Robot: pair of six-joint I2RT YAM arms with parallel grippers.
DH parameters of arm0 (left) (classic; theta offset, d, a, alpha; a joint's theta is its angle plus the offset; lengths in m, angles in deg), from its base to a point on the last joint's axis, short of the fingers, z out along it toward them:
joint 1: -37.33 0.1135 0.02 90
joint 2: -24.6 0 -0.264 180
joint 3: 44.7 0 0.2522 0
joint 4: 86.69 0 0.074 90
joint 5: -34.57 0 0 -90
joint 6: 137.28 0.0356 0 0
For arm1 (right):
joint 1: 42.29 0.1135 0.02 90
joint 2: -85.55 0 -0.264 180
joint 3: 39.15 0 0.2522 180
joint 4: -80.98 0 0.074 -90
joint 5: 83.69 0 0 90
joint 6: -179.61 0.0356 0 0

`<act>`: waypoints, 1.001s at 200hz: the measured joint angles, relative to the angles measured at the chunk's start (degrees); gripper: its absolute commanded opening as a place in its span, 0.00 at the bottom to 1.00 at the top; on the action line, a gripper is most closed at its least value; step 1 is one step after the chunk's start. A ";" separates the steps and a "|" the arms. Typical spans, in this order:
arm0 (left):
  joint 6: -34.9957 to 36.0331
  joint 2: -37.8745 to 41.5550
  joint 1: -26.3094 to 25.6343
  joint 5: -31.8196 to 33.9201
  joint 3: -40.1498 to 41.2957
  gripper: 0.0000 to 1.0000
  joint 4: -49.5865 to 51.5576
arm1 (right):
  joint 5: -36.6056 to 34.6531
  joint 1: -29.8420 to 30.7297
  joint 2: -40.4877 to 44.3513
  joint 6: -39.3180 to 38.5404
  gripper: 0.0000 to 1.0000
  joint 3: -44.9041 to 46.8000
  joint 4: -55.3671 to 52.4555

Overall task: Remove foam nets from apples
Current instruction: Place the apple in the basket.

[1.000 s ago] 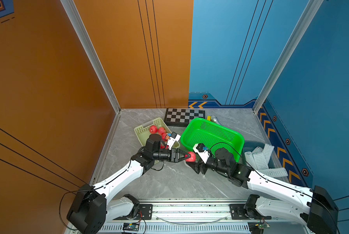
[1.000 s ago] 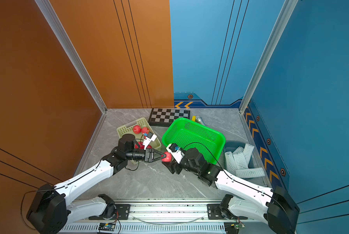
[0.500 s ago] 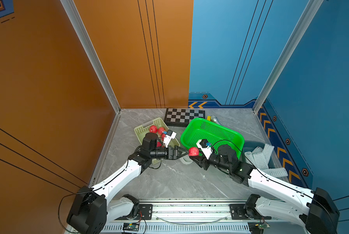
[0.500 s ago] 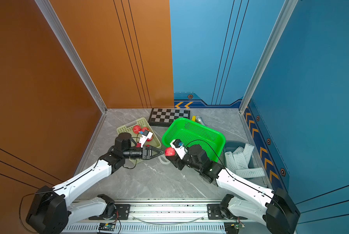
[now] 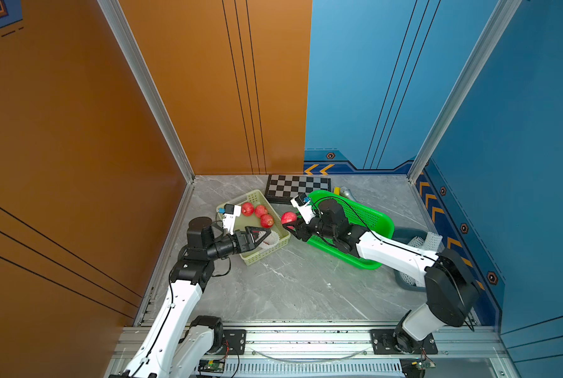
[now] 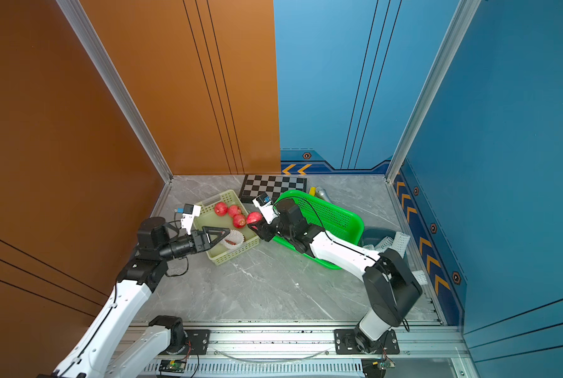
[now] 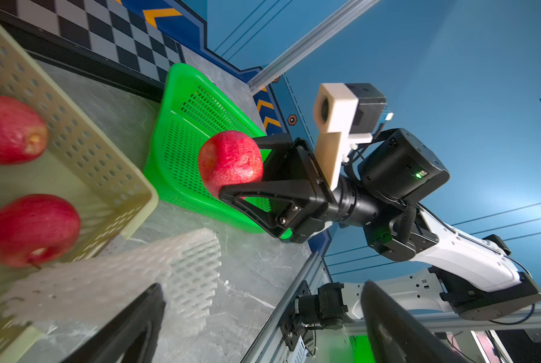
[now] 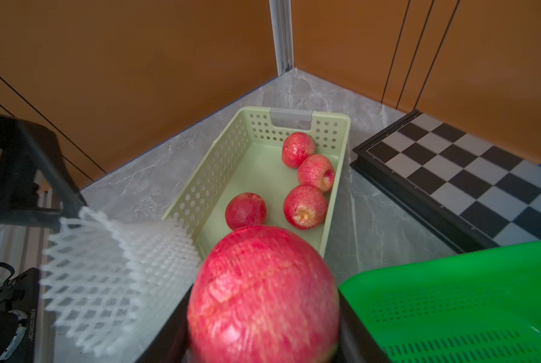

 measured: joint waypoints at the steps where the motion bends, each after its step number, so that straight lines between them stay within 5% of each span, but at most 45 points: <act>1: 0.11 0.20 0.35 0.00 -0.09 0.98 0.44 | 0.02 0.00 -0.28 0.09 0.51 -0.22 0.00; 32: 3.19 4.07 7.41 0.02 -3.04 0.98 8.87 | 0.98 1.49 -12.02 1.62 0.52 -9.07 -1.38; 78: 5.75 5.29 8.28 -0.02 -3.93 0.98 14.93 | 0.48 5.40 -23.85 2.36 0.56 -22.27 -8.41; 92: 5.99 5.27 8.33 -0.02 -3.93 0.98 15.72 | 0.02 6.05 -25.66 2.91 0.65 -23.69 -9.68; 141: 6.84 4.55 8.37 -0.11 -4.68 0.98 16.61 | -1.36 6.14 -26.71 4.11 0.90 -23.76 -11.76; 200: 8.00 2.95 8.04 -2.62 -6.16 0.98 17.00 | -3.58 5.31 -16.92 3.58 0.99 -17.79 -12.46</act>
